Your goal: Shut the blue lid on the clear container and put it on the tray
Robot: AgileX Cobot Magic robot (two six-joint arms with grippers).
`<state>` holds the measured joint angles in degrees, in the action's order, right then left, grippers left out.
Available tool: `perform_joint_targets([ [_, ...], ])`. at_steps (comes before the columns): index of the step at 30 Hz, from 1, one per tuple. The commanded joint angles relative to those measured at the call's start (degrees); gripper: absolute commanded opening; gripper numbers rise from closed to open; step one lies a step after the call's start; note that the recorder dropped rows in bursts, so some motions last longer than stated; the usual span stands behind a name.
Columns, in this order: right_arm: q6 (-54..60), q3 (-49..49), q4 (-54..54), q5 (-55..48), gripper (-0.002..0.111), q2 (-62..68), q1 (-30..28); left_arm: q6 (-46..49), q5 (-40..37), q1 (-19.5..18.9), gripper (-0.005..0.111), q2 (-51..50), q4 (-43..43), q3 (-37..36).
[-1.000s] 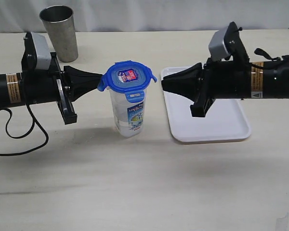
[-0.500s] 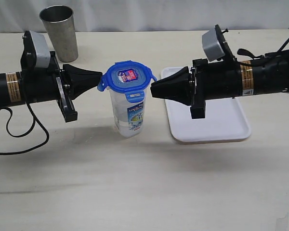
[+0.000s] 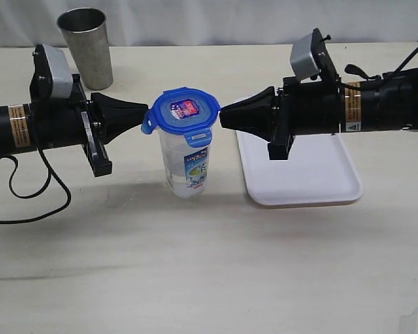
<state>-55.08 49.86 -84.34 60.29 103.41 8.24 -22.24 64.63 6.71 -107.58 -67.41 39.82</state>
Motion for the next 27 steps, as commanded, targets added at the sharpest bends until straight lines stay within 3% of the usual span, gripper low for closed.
perform_joint_targets([
  [1,1.81,0.33,2.05,-0.21,0.004,2.12,-0.14,-0.45,0.61,-0.12,0.000,0.14,0.64,0.31],
  [13,0.55,0.74,-2.88,1.70,0.004,1.42,-0.14,-0.45,0.38,-0.12,0.000,0.14,0.77,0.31],
  [21,-11.60,0.74,-12.16,-13.02,0.004,-7.25,-0.14,-0.33,-4.28,-0.12,0.000,0.14,5.86,0.31],
  [27,-17.80,0.74,-13.13,-21.89,0.004,-14.07,-0.05,-0.33,-6.05,-0.12,0.000,0.14,8.34,0.31],
])
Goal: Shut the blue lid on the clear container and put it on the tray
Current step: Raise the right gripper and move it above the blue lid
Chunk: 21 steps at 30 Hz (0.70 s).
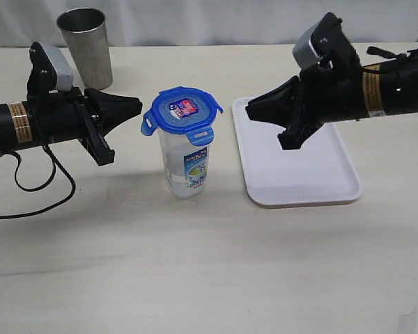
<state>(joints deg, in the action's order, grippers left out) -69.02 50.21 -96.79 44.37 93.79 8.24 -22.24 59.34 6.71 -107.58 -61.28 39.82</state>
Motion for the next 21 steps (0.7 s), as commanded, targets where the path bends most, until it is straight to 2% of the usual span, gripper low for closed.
perform_joint_targets([
  [1,-4.63,0.39,-0.26,-8.83,0.005,-6.01,0.38,-0.33,-0.77,-0.12,0.000,0.14,2.22,0.31],
  [3,-7.28,0.39,0.14,-19.38,0.005,-9.31,2.30,-0.09,-0.77,-0.12,0.000,0.14,2.52,0.31],
  [7,-13.92,0.39,0.14,-45.70,0.005,-13.40,11.74,-0.06,-0.43,-0.12,0.000,0.14,3.56,0.31],
  [9,-15.62,1.08,3.69,-52.99,0.005,-13.84,16.02,-0.06,-0.43,-0.12,0.000,0.14,3.56,0.31],
  [11,-9.61,2.33,10.74,-53.54,0.005,-13.32,18.03,-0.06,-0.43,-0.12,0.000,0.14,3.56,0.31],
  [13,2.79,4.82,23.65,-57.57,0.005,-11.93,20.21,-0.06,-0.43,-0.12,0.000,0.14,3.30,0.31],
  [15,18.62,10.05,37.09,-71.01,0.005,-9.42,22.74,-0.06,-0.43,-0.12,0.000,0.14,3.30,0.31],
  [18,32.90,20.06,48.31,-90.78,0.004,-4.51,24.23,-0.06,-0.43,-0.12,0.000,0.14,3.42,0.31],
  [20,40.27,25.12,54.41,-94.42,0.004,-2.34,24.23,-0.06,-0.32,-0.12,0.000,0.14,3.43,0.31],
  [21,45.55,27.26,60.79,-93.71,0.004,-1.35,24.23,-0.06,-0.32,-0.12,0.000,0.14,3.43,0.31],
])
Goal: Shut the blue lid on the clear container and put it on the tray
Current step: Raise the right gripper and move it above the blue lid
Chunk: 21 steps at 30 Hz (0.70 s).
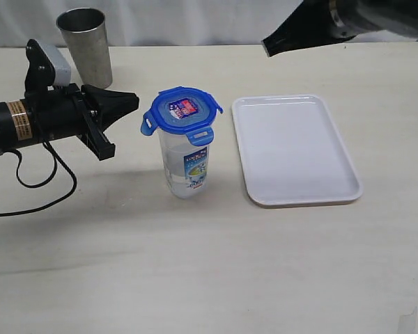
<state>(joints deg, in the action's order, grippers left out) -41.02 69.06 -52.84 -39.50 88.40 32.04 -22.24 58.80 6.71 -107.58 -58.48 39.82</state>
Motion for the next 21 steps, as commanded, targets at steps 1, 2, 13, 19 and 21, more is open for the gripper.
perform_joint_targets([
  [1,21.96,10.21,21.97,-8.75,0.004,4.49,0.43,-0.06,0.22,-0.12,0.000,0.14,0.63,0.31],
  [2,28.29,12.03,29.32,-7.82,0.004,4.94,0.55,-0.06,0.22,-0.12,0.000,0.14,0.63,0.31],
  [13,50.40,20.55,55.40,-13.21,0.004,10.59,7.50,-0.06,0.15,-0.12,0.000,0.14,0.52,0.31],
  [19,50.52,20.55,55.58,-13.90,0.004,14.92,7.50,-0.31,0.15,-0.12,0.000,0.14,0.52,0.31],
  [21,50.67,20.55,55.58,-14.02,0.004,15.58,7.50,-0.31,0.15,-0.12,0.000,0.14,0.52,0.31],
])
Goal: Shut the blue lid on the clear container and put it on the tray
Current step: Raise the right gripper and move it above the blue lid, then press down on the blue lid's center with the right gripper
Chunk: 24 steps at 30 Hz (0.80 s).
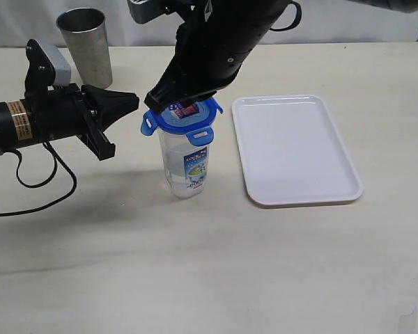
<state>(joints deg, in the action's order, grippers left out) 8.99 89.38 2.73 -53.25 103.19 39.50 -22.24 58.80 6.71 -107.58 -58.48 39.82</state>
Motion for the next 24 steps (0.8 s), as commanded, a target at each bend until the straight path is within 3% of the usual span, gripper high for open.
perform_joint_targets([
  [1,0.65,0.23,0.01,-0.39,0.004,0.90,0.03,-0.31,0.15,-0.12,0.000,0.14,0.52,0.31],
  [24,2.78,0.49,2.12,-2.52,0.004,3.05,0.03,-0.32,0.25,-0.12,0.000,0.14,0.63,0.31],
])
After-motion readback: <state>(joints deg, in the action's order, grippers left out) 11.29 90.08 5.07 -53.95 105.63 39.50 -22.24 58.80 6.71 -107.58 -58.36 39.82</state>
